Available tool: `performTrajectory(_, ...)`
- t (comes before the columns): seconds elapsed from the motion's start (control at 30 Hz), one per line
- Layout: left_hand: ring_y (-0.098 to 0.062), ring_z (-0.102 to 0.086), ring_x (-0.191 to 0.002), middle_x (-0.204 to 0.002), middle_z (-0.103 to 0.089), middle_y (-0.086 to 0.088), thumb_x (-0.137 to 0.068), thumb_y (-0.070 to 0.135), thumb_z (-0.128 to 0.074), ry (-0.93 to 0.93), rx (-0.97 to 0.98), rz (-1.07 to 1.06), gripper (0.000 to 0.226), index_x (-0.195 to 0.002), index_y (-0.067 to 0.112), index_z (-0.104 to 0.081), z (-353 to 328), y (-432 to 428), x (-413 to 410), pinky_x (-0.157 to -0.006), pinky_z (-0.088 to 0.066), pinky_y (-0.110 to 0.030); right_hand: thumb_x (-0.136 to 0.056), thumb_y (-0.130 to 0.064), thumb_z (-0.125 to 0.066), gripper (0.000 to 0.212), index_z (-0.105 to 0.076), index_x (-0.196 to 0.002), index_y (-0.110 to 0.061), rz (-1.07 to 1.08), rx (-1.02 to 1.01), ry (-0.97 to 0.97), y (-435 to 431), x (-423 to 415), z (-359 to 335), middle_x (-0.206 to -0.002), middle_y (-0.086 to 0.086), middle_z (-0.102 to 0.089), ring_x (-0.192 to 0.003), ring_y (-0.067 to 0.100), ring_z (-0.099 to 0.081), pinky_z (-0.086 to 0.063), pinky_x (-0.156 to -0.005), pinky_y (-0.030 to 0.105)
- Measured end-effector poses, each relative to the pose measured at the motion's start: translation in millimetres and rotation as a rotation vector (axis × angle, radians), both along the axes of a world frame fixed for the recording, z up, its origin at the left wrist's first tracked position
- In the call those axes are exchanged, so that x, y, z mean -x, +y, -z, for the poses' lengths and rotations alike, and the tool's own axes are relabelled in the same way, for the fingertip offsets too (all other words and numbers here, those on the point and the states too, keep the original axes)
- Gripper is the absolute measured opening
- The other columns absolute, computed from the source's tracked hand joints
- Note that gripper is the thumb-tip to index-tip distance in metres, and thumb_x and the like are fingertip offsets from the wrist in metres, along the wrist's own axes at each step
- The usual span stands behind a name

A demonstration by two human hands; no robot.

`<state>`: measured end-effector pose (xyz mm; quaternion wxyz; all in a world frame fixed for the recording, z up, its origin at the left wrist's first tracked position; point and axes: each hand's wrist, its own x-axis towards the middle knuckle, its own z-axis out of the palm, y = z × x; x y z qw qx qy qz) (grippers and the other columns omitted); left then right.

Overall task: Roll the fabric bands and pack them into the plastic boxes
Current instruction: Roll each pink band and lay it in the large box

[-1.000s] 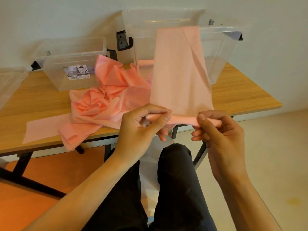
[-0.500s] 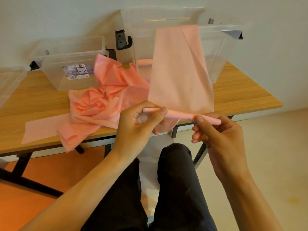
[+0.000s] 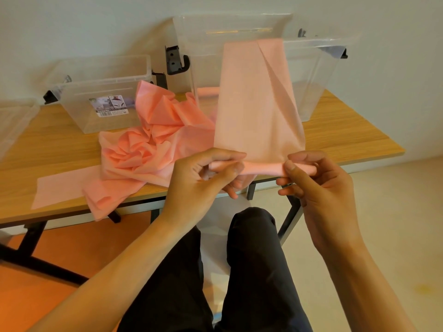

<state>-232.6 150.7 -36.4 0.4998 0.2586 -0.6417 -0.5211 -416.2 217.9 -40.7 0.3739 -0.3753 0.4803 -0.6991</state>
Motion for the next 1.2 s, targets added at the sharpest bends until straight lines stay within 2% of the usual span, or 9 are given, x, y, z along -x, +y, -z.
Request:
performTrajectory(0.17,-0.019,-0.068,-0.061,-0.073,-0.072,-0.005,-0.087,0.0,-0.069,-0.022,0.006,-0.002,0.014,-0.099,0.005,-0.074,-1.2,-2.8,-1.9,-0.055,-0.056,-0.027,-0.083,-0.022,-0.07,0.021,-0.069,-0.094,-0.005,0.01,0.007,0.027,-1.4,0.1,0.9,-0.068,0.012,-0.067,-0.056,0.02,-0.065,-0.057,-0.06,0.028)
performTrajectory(0.27,-0.019,-0.065,-0.053,-0.065,-0.07,-0.004,-0.089,0.005,-0.068,-0.009,-0.029,-0.053,0.005,-0.089,0.004,-0.072,-1.5,-1.6,-0.4,-0.05,-0.053,-0.025,-0.079,-0.027,-0.073,0.033,-0.07,-0.1,-0.002,-0.02,0.006,0.025,-1.2,-0.9,0.2,-0.071,0.013,-0.067,-0.058,0.021,-0.064,-0.058,-0.062,0.03)
performTrajectory(0.37,-0.02,-0.064,-0.051,-0.062,-0.07,-0.005,-0.087,0.016,-0.068,-0.017,-0.036,-0.081,0.012,-0.082,0.005,-0.071,-2.9,-1.1,-0.4,-0.05,-0.051,-0.025,-0.078,-0.025,-0.075,0.036,-0.071,-0.104,-0.001,-0.043,0.0,0.046,-0.4,-0.6,1.0,-0.073,0.012,-0.068,-0.061,0.021,-0.065,-0.058,-0.063,0.029)
performTrajectory(0.47,-0.02,-0.07,-0.064,-0.071,-0.072,-0.002,-0.088,0.021,-0.067,-0.051,-0.027,-0.066,0.016,-0.086,0.006,-0.072,-4.9,-2.3,-1.4,-0.052,-0.051,-0.023,-0.081,-0.026,-0.071,0.032,-0.07,-0.096,0.002,-0.023,-0.011,0.054,-0.6,-1.0,1.8,-0.069,0.013,-0.066,-0.056,0.022,-0.062,-0.057,-0.058,0.03)
performTrajectory(0.57,-0.03,-0.073,-0.085,-0.088,-0.074,-0.005,-0.087,0.016,-0.07,-0.057,0.002,-0.057,0.014,-0.096,0.005,-0.073,-3.7,-5.4,-2.5,-0.055,-0.055,-0.026,-0.081,-0.032,-0.07,0.035,-0.069,-0.092,0.001,-0.002,-0.032,0.038,-1.4,-0.8,1.2,-0.065,0.014,-0.063,-0.051,0.022,-0.058,-0.054,-0.054,0.029)
performTrajectory(0.7,-0.031,-0.072,-0.069,-0.077,-0.074,-0.001,-0.088,0.007,-0.07,-0.032,-0.004,-0.09,0.008,-0.093,0.002,-0.072,-1.4,-4.7,-0.7,-0.056,-0.055,-0.027,-0.083,-0.035,-0.069,0.034,-0.066,-0.091,-0.003,-0.013,-0.043,0.076,-2.9,-1.0,0.6,-0.071,0.011,-0.062,-0.058,0.021,-0.059,-0.054,-0.058,0.029)
performTrajectory(0.83,-0.023,-0.07,-0.06,-0.072,-0.071,-0.001,-0.088,0.004,-0.069,-0.005,-0.022,-0.084,0.005,-0.093,0.003,-0.071,-2.3,-3.0,-0.9,-0.053,-0.055,-0.027,-0.085,-0.023,-0.068,0.02,-0.064,-0.096,-0.007,-0.055,-0.018,0.041,-5.8,-0.7,-0.4,-0.08,0.006,-0.065,-0.063,0.02,-0.064,-0.057,-0.059,0.029)
performTrajectory(1.03,-0.02,-0.065,-0.055,-0.069,-0.07,-0.002,-0.086,0.012,-0.069,-0.03,-0.009,-0.042,0.011,-0.095,0.005,-0.072,-4.3,-1.0,-3.2,-0.052,-0.054,-0.026,-0.086,-0.03,-0.066,0.029,-0.066,-0.093,-0.002,-0.03,-0.026,0.046,-4.5,-2.5,0.4,-0.07,0.016,-0.06,-0.05,0.021,-0.054,-0.053,-0.053,0.028)
performTrajectory(1.2,-0.02,-0.065,-0.056,-0.068,-0.07,-0.004,-0.087,0.002,-0.07,-0.059,0.006,-0.015,0.006,-0.093,0.003,-0.072,-3.9,-1.8,-6.4,-0.053,-0.053,-0.026,-0.085,-0.033,-0.066,0.024,-0.069,-0.088,-0.009,-0.066,-0.007,0.037,-1.3,-2.0,-1.4,-0.064,0.011,-0.055,-0.051,0.02,-0.05,-0.052,-0.052,0.028)
